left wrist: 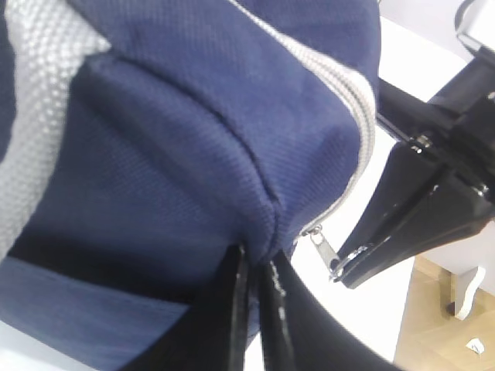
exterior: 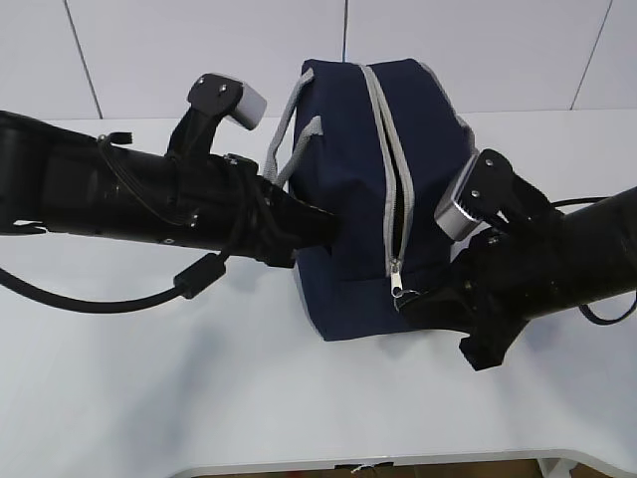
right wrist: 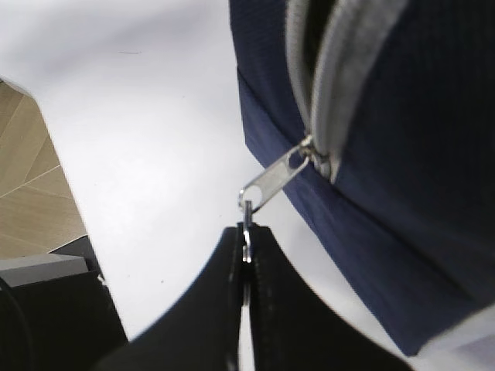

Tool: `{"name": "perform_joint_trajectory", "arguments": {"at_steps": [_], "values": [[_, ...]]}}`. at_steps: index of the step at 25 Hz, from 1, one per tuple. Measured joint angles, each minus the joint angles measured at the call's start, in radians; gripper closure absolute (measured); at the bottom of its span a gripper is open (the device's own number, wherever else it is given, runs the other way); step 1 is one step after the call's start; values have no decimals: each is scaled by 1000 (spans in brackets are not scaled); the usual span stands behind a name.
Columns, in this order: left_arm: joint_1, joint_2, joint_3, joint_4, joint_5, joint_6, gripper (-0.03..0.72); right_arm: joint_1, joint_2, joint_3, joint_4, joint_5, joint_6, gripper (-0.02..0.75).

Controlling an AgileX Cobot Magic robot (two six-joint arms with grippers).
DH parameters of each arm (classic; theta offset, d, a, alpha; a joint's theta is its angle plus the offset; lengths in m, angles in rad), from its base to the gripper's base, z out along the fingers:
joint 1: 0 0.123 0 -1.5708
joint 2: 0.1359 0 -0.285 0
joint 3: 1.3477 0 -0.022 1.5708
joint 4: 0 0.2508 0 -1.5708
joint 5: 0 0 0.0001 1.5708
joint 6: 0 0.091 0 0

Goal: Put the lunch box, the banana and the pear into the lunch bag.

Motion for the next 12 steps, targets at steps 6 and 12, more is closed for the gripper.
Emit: {"name": "perform_joint_trajectory", "arguments": {"at_steps": [6,12], "values": [[0,0,0,0,0,0,702,0,-56,-29,-163,8,208,720],[0,0,0,0,0,2,703,0,-68,-117,-300,75,397,720]]}}
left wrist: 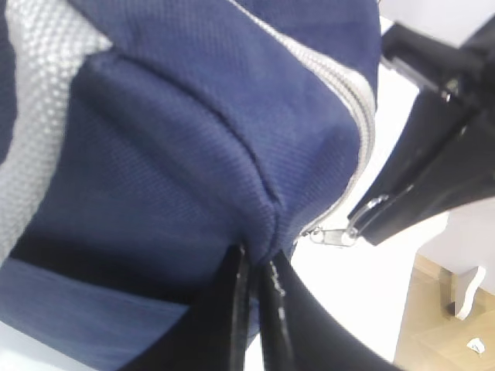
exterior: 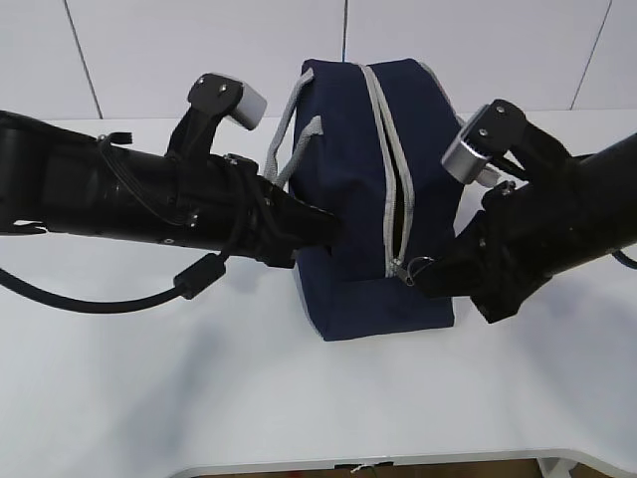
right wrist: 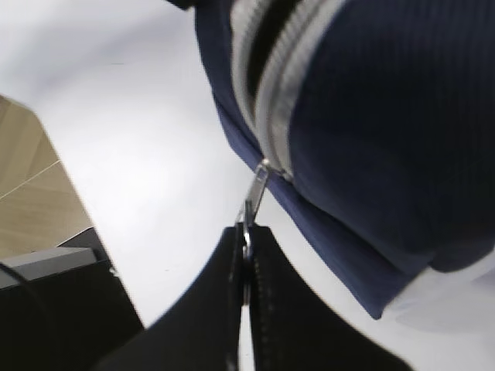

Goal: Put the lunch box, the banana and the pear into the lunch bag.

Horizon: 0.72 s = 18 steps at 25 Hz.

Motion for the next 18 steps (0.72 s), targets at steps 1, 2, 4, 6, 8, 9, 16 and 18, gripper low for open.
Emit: {"name": "perform_joint_trajectory", "arguments": {"at_steps": [1,2,4,6,8,9,16,18], "values": [[0,0,0,0,0,0,703,0,0,-16,-22,21,25,720],[0,0,0,0,0,0,703,0,0,-31,-46,36,54,720],[0,0,0,0,0,0,703,0,0,-59,-93,63,119,720],[0,0,0,0,0,0,703,0,0,-88,-128,80,180,720],[0,0,0,0,0,0,703,0,0,-112,-143,100,223,720],[0,0,0,0,0,0,703,0,-2,-125,-148,109,239,720],[0,0,-2,0,10,0,703,0,-3,-224,-167,188,399,720],[0,0,-2,0,11,0,703,0,-3,-254,-171,216,431,720]]}}
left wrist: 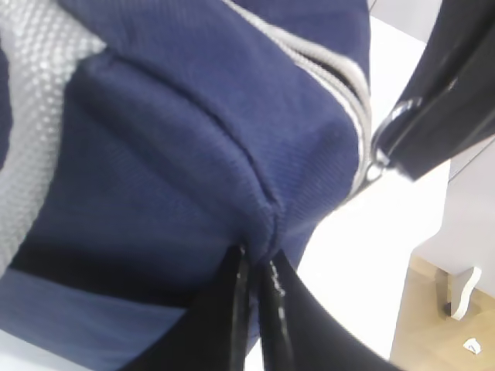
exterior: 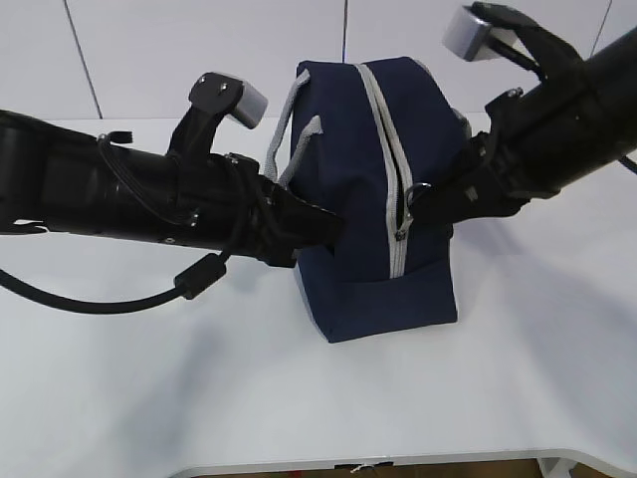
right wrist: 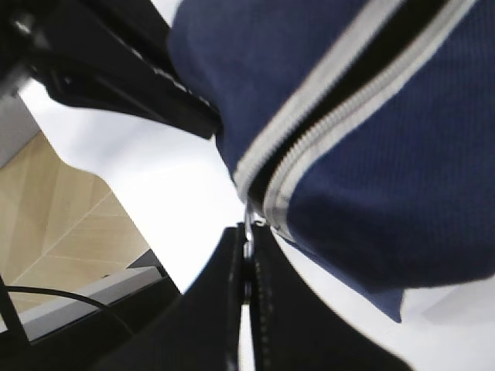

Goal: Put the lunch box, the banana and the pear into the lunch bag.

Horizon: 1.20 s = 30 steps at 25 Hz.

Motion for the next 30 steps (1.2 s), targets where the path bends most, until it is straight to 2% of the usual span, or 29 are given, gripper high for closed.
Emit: {"name": "perform_joint_trajectory", "arguments": {"at_steps": [7,17,30], "values": [[0,0,0,0,1,0,703,0,0,-102,-15,57,86,720],[0,0,-4,-2,1,0,703,0,7,-225,-62,58,190,720],[0,0,-6,-2,1,0,703,0,208,-494,-64,60,268,720]]}}
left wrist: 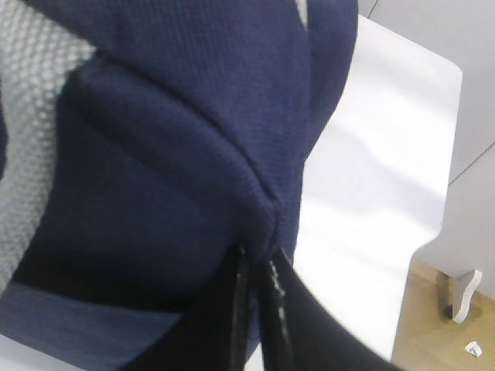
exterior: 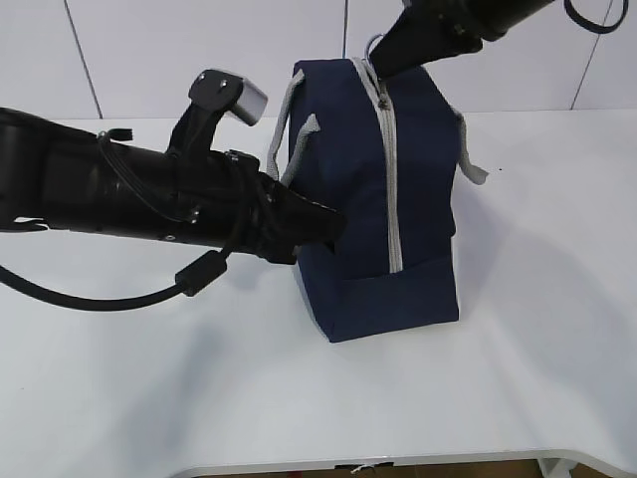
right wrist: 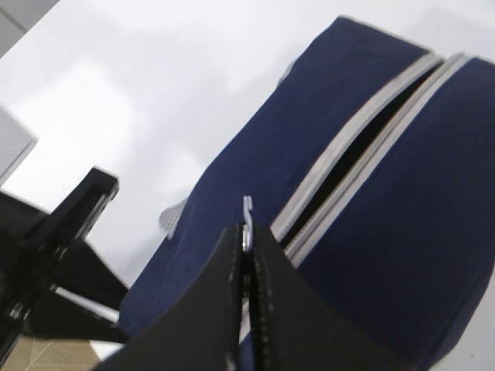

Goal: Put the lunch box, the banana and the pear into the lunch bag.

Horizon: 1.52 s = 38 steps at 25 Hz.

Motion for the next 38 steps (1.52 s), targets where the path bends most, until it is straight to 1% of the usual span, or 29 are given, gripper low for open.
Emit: {"name": "perform_joint_trajectory", "arguments": {"at_steps": [4,10,25,32,38], "values": [[0,0,0,0,0,0,703,0,77,-95,-21,0,39,720],[0,0,0,0,0,0,703,0,188,-257,-138,2,142,720],[0,0,0,0,0,0,703,0,510,-688,-231,8,219,720],[0,0,2,0,0,0,703,0,609,-783,-263,-26,246,720],[0,0,37,-20,-4,0,704,0,614,-799,-265,-35,261,720]]}}
